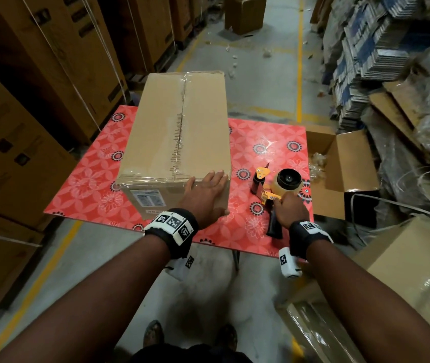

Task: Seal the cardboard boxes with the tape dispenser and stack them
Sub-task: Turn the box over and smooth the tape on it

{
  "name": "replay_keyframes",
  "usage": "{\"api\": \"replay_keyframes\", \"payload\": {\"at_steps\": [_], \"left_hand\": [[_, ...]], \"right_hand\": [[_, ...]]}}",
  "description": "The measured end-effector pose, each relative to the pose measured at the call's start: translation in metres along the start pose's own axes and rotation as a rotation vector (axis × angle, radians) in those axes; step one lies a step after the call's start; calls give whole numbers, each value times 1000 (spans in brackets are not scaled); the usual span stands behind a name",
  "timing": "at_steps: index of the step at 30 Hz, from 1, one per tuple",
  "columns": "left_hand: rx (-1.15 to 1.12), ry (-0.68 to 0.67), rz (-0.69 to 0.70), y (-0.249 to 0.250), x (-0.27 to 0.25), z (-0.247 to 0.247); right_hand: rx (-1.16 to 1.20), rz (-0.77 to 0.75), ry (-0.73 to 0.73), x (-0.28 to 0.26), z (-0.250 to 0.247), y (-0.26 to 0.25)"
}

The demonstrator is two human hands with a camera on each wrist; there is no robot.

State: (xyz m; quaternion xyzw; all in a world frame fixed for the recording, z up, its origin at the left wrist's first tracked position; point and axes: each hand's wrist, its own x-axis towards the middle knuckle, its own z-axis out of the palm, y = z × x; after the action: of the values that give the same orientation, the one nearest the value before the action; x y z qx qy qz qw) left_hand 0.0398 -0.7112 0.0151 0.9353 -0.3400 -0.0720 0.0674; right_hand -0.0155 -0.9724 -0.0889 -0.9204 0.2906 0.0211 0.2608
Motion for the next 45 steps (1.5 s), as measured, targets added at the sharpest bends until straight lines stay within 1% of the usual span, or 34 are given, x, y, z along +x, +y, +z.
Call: {"api": "replay_keyframes", "payload": {"at_steps": [2,4,6,9,12,15,17,22,24,26,29,31,33,35,37,40,45], "left_hand": [[-45,20,0,-3,-2,1],[-105,42,6,-8,-2,-3],[-114,70,27,-15,0,-10],[-54,79,41,-30,1,-15],[-28,78,38,-47,-5,-19],[-39,93,60,-58,-11,-20],[-47,96,66,-61,-12,-18],[-92,101,70,-64,-14,-18],[-139,144,89,-67,-15,-20],[-214,229,99,-69,-16,-22],[-341,319,30,-75,-11,-27],[-348,315,-2,-78,-2,-29],[-307,285,-36,-77,6,-29],[-270,270,-92,-75,11,-25],[-267,275,-110,-75,12,-20],[-290,276,-71,-80,9,-15],[-226,231,11,-90,1,-11]], "right_hand": [[105,-201,75,-13,-9,-27],[208,-413,111,-24,-15,-55],[218,-581,138,-31,-17,-79],[103,-776,192,-35,-16,-106],[54,-858,202,-31,-11,-109],[46,-886,216,-31,-8,-107],[58,-875,241,-32,-7,-110],[103,-846,244,-32,-4,-109],[60,-842,225,-33,-5,-109],[32,-834,191,-35,-7,-111],[93,-839,188,-37,-16,-120],[109,-829,185,-34,-21,-128],[66,-828,178,-28,-23,-133],[24,-828,163,-25,-22,-130],[-32,-851,153,-24,-22,-125],[-66,-873,151,-26,-24,-123],[-127,-830,169,-32,-24,-133]]}}
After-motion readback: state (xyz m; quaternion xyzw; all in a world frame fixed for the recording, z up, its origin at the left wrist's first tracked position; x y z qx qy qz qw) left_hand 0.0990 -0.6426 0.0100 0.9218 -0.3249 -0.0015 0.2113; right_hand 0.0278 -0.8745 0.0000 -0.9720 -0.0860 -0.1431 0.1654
